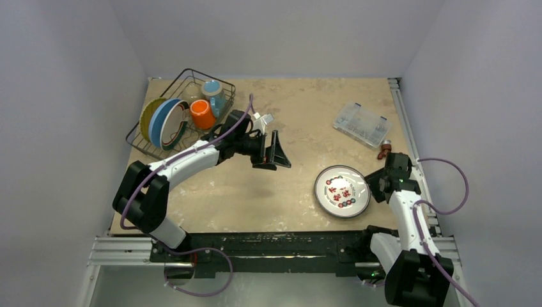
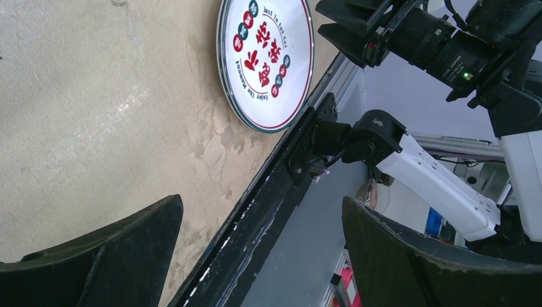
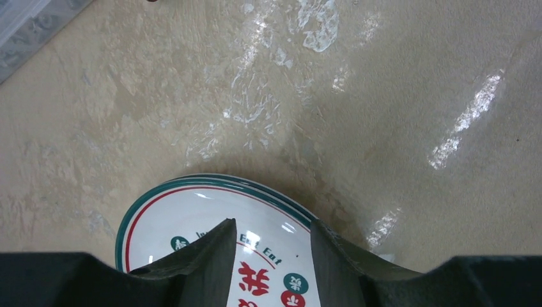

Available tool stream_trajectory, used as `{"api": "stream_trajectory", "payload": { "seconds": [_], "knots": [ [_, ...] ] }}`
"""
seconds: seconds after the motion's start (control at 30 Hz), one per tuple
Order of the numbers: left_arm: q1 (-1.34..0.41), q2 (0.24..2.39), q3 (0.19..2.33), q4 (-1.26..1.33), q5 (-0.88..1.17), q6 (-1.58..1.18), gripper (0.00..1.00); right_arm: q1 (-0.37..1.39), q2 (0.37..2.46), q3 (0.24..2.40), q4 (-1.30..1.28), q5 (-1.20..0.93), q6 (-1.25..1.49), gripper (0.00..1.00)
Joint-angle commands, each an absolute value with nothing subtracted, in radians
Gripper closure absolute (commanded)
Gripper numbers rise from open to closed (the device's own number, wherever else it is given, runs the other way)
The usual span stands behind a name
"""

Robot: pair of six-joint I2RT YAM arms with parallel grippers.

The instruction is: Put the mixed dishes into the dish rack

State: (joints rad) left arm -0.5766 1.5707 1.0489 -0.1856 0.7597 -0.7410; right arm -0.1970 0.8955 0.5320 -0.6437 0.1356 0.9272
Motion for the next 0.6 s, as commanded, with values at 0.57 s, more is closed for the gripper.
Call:
{"api": "stream_trajectory", "payload": {
  "seconds": [0.57],
  "knots": [
    [-0.675, 1.591, 1.142, -0.278, 0.637, -0.620, 0.20, -0.216, 0.969, 0.472, -0.504, 0.091, 0.854, 0.72]
  ]
}}
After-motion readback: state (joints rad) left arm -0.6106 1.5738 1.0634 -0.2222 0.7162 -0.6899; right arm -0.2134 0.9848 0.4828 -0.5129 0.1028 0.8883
